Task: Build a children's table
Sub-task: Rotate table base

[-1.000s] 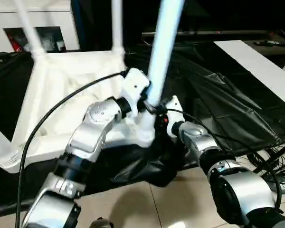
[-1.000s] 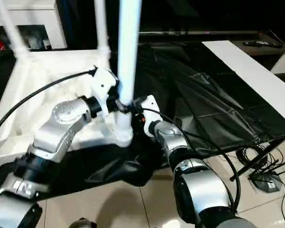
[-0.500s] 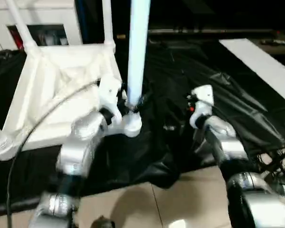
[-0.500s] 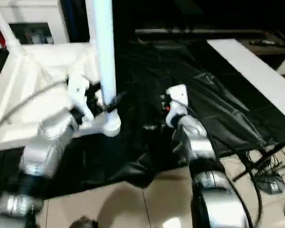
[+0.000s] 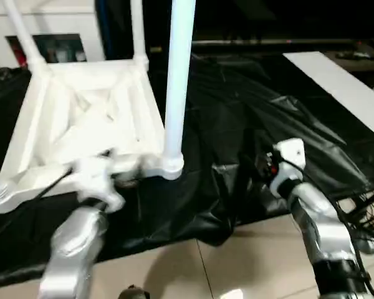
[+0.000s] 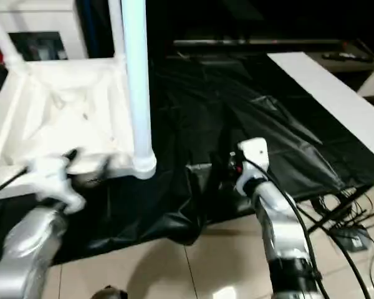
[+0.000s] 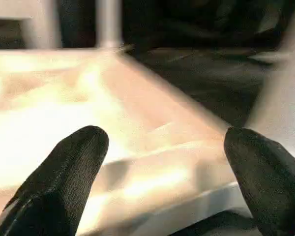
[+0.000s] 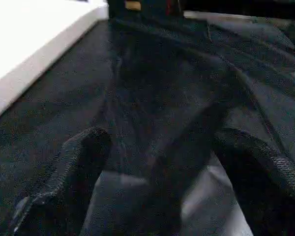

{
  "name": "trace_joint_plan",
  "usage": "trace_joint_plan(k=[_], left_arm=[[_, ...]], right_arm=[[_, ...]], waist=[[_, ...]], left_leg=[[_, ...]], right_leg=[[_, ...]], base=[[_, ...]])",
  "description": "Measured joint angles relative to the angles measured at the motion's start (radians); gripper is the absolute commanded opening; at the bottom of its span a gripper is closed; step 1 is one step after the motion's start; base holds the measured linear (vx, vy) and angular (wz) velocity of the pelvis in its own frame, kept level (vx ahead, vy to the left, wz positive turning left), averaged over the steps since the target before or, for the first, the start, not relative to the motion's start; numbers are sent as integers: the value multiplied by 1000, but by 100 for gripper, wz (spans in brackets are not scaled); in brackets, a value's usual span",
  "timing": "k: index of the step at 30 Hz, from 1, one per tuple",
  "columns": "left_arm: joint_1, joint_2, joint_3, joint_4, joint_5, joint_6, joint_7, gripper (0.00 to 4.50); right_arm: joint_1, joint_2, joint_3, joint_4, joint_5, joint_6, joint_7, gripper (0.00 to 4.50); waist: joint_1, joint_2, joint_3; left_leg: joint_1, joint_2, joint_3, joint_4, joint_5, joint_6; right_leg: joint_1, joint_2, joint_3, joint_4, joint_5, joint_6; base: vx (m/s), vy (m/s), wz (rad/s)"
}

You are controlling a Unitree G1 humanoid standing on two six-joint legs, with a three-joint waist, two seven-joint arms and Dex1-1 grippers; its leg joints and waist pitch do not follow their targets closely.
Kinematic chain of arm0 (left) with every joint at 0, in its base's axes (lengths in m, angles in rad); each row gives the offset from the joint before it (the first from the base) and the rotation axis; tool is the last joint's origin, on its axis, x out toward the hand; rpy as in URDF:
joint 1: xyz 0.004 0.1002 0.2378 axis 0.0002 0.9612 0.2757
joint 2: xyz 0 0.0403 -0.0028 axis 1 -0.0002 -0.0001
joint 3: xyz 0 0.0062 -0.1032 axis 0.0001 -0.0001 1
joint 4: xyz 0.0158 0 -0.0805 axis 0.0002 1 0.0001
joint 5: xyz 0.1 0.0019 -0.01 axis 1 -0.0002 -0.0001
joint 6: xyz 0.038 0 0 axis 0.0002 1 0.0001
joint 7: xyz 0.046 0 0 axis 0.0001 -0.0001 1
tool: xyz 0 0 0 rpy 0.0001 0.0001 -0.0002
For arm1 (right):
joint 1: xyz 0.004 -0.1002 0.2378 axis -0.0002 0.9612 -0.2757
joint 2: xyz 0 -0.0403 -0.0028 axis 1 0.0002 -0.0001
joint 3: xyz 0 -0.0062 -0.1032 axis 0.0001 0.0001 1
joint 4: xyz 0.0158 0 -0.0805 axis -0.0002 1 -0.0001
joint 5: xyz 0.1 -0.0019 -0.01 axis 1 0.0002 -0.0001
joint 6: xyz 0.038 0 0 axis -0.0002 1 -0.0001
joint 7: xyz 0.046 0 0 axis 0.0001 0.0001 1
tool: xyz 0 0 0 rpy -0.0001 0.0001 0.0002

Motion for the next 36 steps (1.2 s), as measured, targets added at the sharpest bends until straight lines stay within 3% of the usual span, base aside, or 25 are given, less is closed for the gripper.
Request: trace_joint_plan(k=[4,8,9,10,12,14,16,18,20,21,22,23,24,25,26,27,28,29,30,31,32,33,34,36], left_arm=[[3,-52,43,-21,7,24,99,439],[-8,-67,11,-58,29,30,119,439],[-14,-66,2,-58,37,30,119,439],[-31,-71,-10,-53,48,30,124,439],[-51,-81,-23,-52,55,30,135,439],[-62,-84,-24,-41,70,30,147,439],[-72,-81,-33,-22,88,31,153,439],[-76,-75,-46,-20,95,31,151,439],[-83,-66,-63,-11,107,32,143,439],[-81,-63,-66,-6,109,32,141,439],[-83,-49,-67,9,115,32,138,439],[-85,-40,-66,17,119,32,136,439],[-87,-36,-67,18,126,32,132,439],[-96,-37,-72,19,128,31,129,439],[-102,-37,-77,19,130,30,127,439],[-108,-43,-84,23,131,29,125,439],[-116,-59,-104,37,134,29,119,439],[-116,-68,-131,42,135,29,114,439],[-117,-70,-142,47,132,29,108,439],[-116,-67,-140,50,125,28,107,439],[-116,-67,-132,49,124,25,107,439],[-117,-65,-124,48,121,22,108,439],[-117,-61,-103,55,113,19,111,439],[-115,-56,-72,70,107,19,120,439]], right_arm=[[7,-7,33,-12,-17,-26,-2,400],[27,13,62,-29,-14,-12,1,400],[27,13,67,-29,-14,-11,5,400],[29,6,68,-28,-14,-14,11,400],[29,3,68,-26,-15,-17,16,400],[29,4,71,-25,-14,-19,16,400],[29,2,72,-25,-14,-24,14,400],[29,2,72,-25,-15,-28,9,400],[29,1,73,-25,-15,-31,3,400],[23,5,81,-25,-15,-31,-1,400],[11,17,83,-26,-14,-31,-10,400],[5,19,81,-27,-12,-32,-20,400],[1,19,76,-27,-10,-32,-32,400],[1,18,61,-26,-8,-32,-44,400],[1,16,51,-26,-5,-32,-51,400],[4,9,39,-24,-3,-32,-52,400],[19,-16,17,-20,-1,-33,-54,400],[25,-27,0,-17,-2,-33,-58,400],[26,-36,-9,-18,-1,-32,-61,400],[27,-41,-12,-23,1,-31,-59,400],[26,-42,-11,-33,4,-31,-54,400],[24,-43,-10,-42,6,-30,-49,400],[24,-30,2,-43,8,-24,-48,400],[16,-24,45,-43,8,-16,-34,400]], waist=[[4,0,0],[7,0,0],[4,2,-1],[-4,8,-3],[-9,12,-1],[-9,22,4],[-6,26,8],[-3,28,11],[-1,32,11],[1,25,12],[0,23,12],[-2,19,10],[-11,17,9],[-22,10,6],[-31,-1,5],[-39,-10,3],[-29,-10,1],[-22,-2,-1],[-17,4,-5],[-17,13,-11],[-15,24,-17],[-13,55,-31],[-20,56,-32],[-20,41,-34]], left_leg=[[-1,-1,1,1,0,0],[-1,-1,1,0,0,0],[-11,-6,-9,0,2,3],[-22,-15,-34,0,8,13],[-27,-18,-56,-2,10,17],[-19,-18,-70,-4,9,17],[-13,-20,-71,0,-1,30],[-11,-19,-70,4,-2,32],[-2,-23,-70,5,-7,40],[15,-24,-60,0,-12,47],[30,-42,-56,-1,-24,50],[42,-53,-50,-1,-33,55],[53,-63,-48,-1,-40,58],[65,-76,-43,-1,-48,59],[73,-86,-33,1,-55,56],[77,-93,-25,7,-64,59],[83,-88,-8,20,-90,101],[65,-88,-27,68,-107,136],[43,-93,-37,113,-107,138],[16,-94,-50,117,-102,134],[-3,-85,-58,75,-86,145],[-16,-70,-66,25,-44,148],[-23,-53,-84,46,-21,60],[-34,-61,-90,64,-33,61]], right_leg=[[0,-1,2,-1,2,-1],[0,-1,1,-1,3,-3],[3,-3,-7,-2,3,-2],[11,-10,-32,-9,2,-1],[31,-20,-66,-26,-1,3],[74,-26,-105,-53,-4,8],[113,-39,-141,-71,-15,20],[140,-40,-150,-85,-23,28],[174,-39,-149,-107,-34,41],[172,-33,-120,-101,-49,26],[166,-27,-80,-70,-82,-18],[148,-24,-51,-29,-92,-35],[127,-21,-32,9,-91,-34],[90,-20,-21,32,-86,-26],[66,-22,-5,19,-80,-19],[66,-24,18,12,-38,17],[79,-19,28,12,-57,13],[89,-15,28,-1,-58,12],[96,-15,30,-10,-59,11],[106,-13,24,-24,-57,5],[107,0,17,-30,-60,5],[105,17,1,-20,-62,7],[99,24,-3,7,-86,14],[59,10,11,45,-90,13]], base=[[0,0,0],[0,0,0],[0,0,0],[-14,-1,32],[15,2,53],[28,18,49],[53,26,53],[84,34,61],[135,34,53],[166,29,47],[193,36,23],[168,35,6],[168,35,6],[145,-13,4],[124,-65,14],[124,-65,14],[150,-87,12],[174,-55,-2],[174,-55,-2],[160,-31,0],[116,-1,1],[116,-1,1],[91,34,-3],[64,50,-6]])
